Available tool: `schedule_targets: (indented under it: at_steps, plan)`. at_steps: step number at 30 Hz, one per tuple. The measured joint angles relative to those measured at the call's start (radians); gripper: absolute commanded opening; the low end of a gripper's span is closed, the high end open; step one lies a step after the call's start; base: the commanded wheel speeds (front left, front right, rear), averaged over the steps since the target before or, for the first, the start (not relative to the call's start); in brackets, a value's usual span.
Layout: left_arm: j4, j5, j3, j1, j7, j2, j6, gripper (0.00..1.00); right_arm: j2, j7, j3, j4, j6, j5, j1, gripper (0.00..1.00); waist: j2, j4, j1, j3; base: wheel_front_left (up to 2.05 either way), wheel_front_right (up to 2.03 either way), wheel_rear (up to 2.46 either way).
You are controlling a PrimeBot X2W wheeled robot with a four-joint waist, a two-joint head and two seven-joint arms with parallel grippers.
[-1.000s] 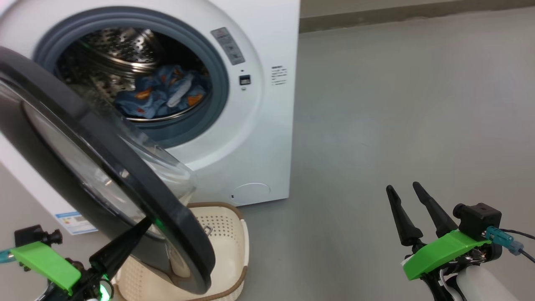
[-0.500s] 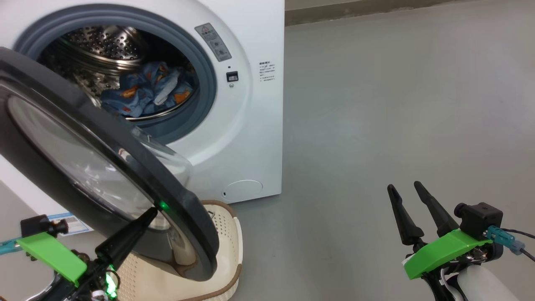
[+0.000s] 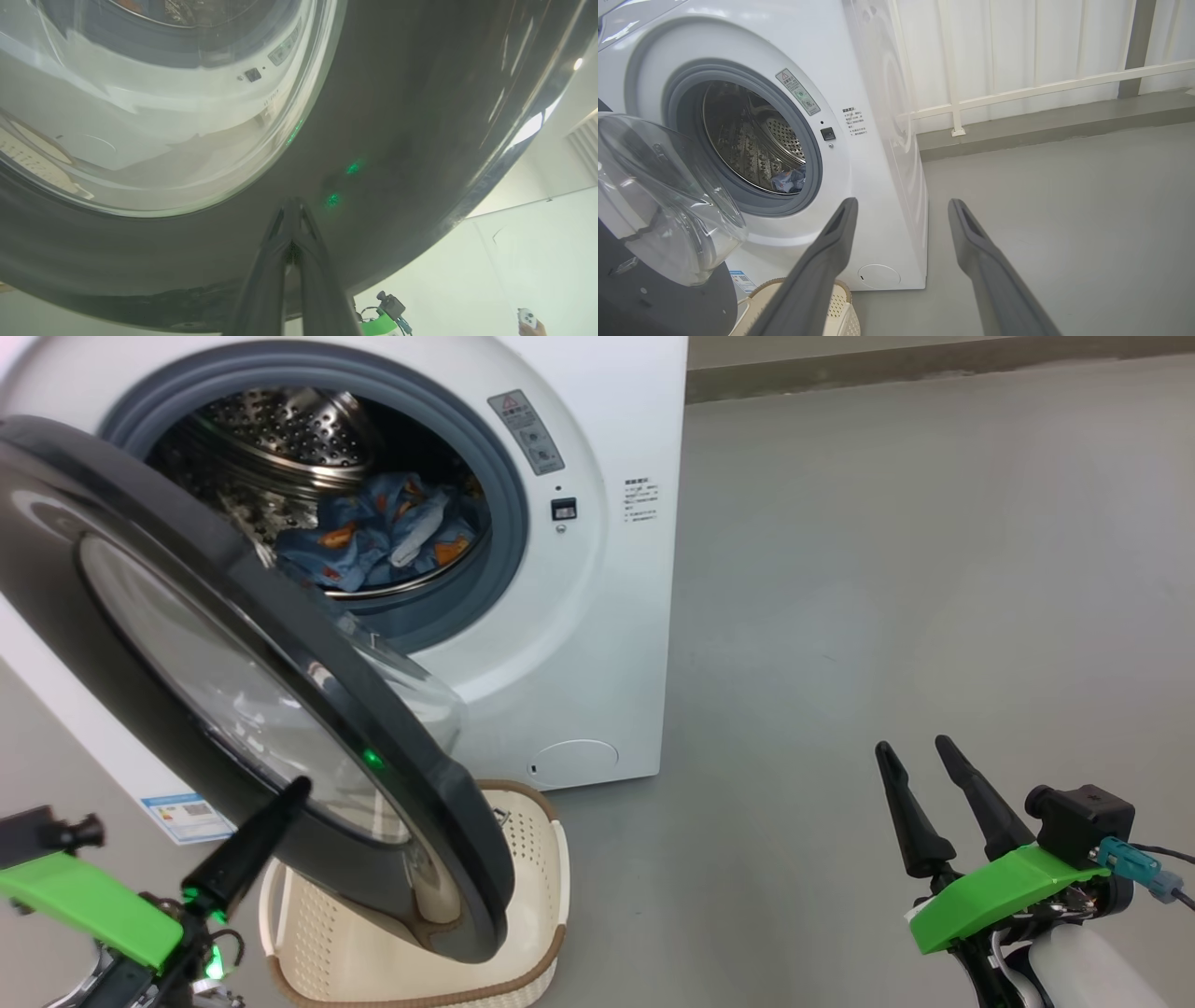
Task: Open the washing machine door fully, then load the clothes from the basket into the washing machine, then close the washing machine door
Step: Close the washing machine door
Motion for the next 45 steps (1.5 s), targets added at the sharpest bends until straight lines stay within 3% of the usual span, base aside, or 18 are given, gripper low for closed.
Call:
schedule_targets:
  at_steps: [1, 2, 7, 10, 15, 19, 24, 34, 45]
  plan:
    - [-0.003, 0.026, 0.000, 0.003, -0.022, 0.005, -0.013, 0.85, 0.000, 0.000, 0.000, 0.000, 0.000, 0.000, 0.000, 1.00, 0.0000, 0.003, 0.0000, 0.000, 0.00, 0.00, 0.00]
    - [-0.007, 0.054, 0.001, 0.006, -0.045, 0.007, -0.023, 1.00, 0.000, 0.000, 0.000, 0.000, 0.000, 0.000, 0.000, 1.00, 0.0000, 0.006, 0.0000, -0.001, 0.00, 0.00, 0.00]
    - [-0.033, 0.201, -0.014, 0.043, -0.183, 0.016, -0.056, 1.00, -0.001, 0.000, -0.001, -0.004, 0.000, 0.000, 0.000, 1.00, 0.0000, 0.015, 0.0001, -0.002, 0.00, 0.00, 0.00]
    - [-0.051, 0.323, -0.043, 0.067, -0.296, 0.049, -0.062, 1.00, -0.003, 0.000, -0.001, -0.006, 0.000, 0.000, 0.000, 1.00, 0.0000, 0.016, 0.0000, -0.001, 0.00, 0.00, 0.00]
    - [-0.109, 0.497, -0.169, 0.088, -0.528, 0.120, -0.066, 1.00, -0.009, 0.000, -0.003, -0.010, 0.000, 0.000, 0.000, 1.00, 0.0000, 0.018, 0.0000, 0.004, 0.00, 0.00, 0.00]
    - [-0.076, 0.607, -0.226, 0.119, -0.701, 0.158, -0.066, 1.00, -0.011, 0.000, -0.002, -0.010, 0.000, 0.000, 0.000, 1.00, 0.0000, 0.018, 0.0001, 0.003, 0.00, 0.00, 0.00]
    - [-0.005, 0.727, -0.251, 0.128, -0.857, 0.161, -0.066, 1.00, -0.019, 0.000, -0.002, -0.010, 0.000, 0.000, 0.000, 1.00, 0.0000, 0.018, 0.0000, 0.002, 0.00, 0.00, 0.00]
    - [0.089, 0.880, -0.287, 0.127, -1.037, 0.152, -0.041, 1.00, -0.026, 0.000, -0.001, -0.011, 0.000, 0.000, 0.000, 1.00, 0.0000, 0.017, 0.0001, 0.002, 0.00, 0.00, 0.00]
    - [0.163, 0.938, -0.302, 0.126, -1.085, 0.128, -0.024, 1.00, -0.026, 0.000, 0.001, -0.011, 0.000, -0.001, 0.000, 1.00, 0.0000, 0.017, 0.0000, 0.003, 0.00, 0.00, 0.00]
